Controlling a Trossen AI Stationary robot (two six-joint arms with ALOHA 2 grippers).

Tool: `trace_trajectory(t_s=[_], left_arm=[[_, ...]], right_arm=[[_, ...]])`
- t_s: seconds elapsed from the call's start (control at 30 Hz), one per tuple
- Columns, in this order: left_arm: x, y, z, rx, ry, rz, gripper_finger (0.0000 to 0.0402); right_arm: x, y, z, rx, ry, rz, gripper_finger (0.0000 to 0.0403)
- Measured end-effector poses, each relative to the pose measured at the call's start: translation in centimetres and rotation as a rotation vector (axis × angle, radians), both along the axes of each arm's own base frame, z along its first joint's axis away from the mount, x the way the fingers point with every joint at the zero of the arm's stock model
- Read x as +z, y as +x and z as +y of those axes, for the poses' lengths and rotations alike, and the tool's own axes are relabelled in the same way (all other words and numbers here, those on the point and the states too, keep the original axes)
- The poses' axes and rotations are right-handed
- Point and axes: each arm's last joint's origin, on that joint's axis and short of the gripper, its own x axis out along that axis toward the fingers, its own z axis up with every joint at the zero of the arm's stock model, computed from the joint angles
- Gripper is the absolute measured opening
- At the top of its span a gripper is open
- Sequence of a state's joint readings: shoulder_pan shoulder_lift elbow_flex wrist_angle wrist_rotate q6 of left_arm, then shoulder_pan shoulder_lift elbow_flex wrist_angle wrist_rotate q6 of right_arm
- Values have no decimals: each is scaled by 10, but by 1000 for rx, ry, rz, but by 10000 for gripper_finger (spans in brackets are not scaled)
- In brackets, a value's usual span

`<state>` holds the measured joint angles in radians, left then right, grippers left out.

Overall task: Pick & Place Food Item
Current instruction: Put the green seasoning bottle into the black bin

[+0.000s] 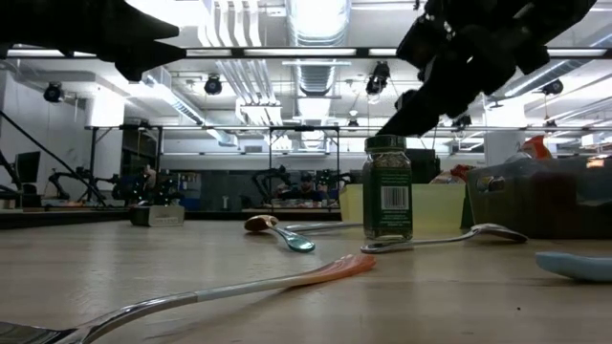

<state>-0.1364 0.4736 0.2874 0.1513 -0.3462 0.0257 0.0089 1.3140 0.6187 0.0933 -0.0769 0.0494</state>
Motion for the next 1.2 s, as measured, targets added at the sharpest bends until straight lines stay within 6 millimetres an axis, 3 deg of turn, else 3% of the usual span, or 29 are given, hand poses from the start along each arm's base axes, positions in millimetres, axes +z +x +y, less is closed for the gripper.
trace_trajectory(t_s=[0.3,0.7,1.2], left_arm=[[0,0,0,0,-3,1,290],[-13,-1,0,0,17,140,290],[-38,-9,1,1,55,409,290]], right_arm=[[-7,6,1,12,7,6,292],[0,4,7,28,2,-36,292],[-26,14,8,9,-15,58,292]])
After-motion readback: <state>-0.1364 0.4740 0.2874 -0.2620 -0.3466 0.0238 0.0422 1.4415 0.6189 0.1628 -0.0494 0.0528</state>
